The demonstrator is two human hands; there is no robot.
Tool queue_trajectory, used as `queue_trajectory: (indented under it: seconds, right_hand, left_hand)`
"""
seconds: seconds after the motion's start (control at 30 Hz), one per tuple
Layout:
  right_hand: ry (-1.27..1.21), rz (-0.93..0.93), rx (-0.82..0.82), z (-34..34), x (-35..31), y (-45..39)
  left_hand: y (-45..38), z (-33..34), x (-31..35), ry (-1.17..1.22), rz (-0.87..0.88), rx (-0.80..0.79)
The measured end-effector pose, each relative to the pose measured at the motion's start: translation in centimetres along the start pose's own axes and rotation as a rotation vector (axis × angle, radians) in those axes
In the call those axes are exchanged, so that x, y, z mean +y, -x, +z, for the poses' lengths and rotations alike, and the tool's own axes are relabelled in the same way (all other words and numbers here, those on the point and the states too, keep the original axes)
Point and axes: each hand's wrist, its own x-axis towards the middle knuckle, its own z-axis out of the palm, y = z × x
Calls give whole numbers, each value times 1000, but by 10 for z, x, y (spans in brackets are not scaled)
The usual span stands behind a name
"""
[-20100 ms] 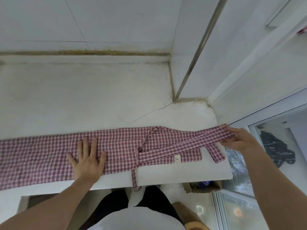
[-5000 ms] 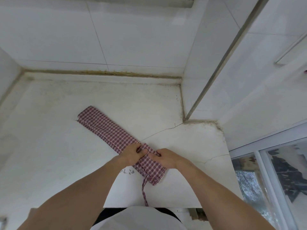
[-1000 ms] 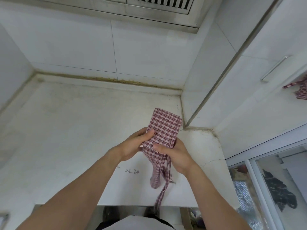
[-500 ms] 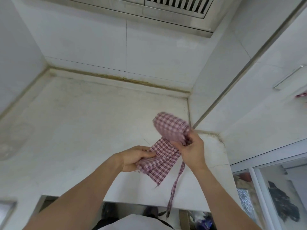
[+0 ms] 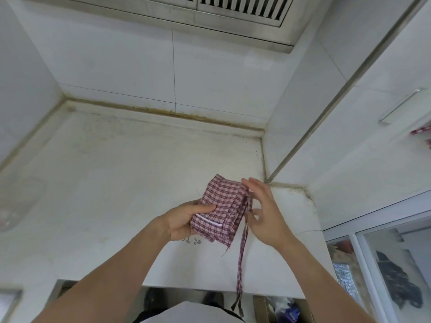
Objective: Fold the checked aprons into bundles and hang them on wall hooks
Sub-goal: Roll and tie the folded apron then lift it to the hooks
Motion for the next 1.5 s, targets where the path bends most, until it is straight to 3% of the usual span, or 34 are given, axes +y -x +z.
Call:
queue_trajectory:
  seconds: [0.07, 0.13, 0.3, 0.5, 0.73, 0.9, 1.0, 1.2, 1.5]
  right_hand:
    - [-257, 216, 29, -6, -5, -1]
    - [-429, 305, 23, -12, -8, -4]
    - [-464, 227, 60, -14, -22, -11]
    - [-556, 117, 90, -24, -38, -23]
    - [-349, 117, -20, -36, -42, -26]
    - [144, 49, 87, -37, -41, -28]
    - [37, -3, 207, -36, -48, -31]
    - [-217, 79, 71, -27, -56, -34]
    - [-20, 112, 278, -7, -68, -46]
  left_hand:
    - [1, -6, 0, 111, 39, -18]
    - [5, -13, 2, 146, 63, -71]
    - [12, -21, 21, 77, 62, -165]
    - [16, -7, 41, -17, 69, -123]
    - [14, 0, 49, 69, 172, -20]
    - [11, 9, 50, 108, 208, 24]
    - [12, 10, 50, 152, 222, 12]
    - [12, 8, 51, 249, 258, -83]
    - [13, 24, 54, 445, 359, -153]
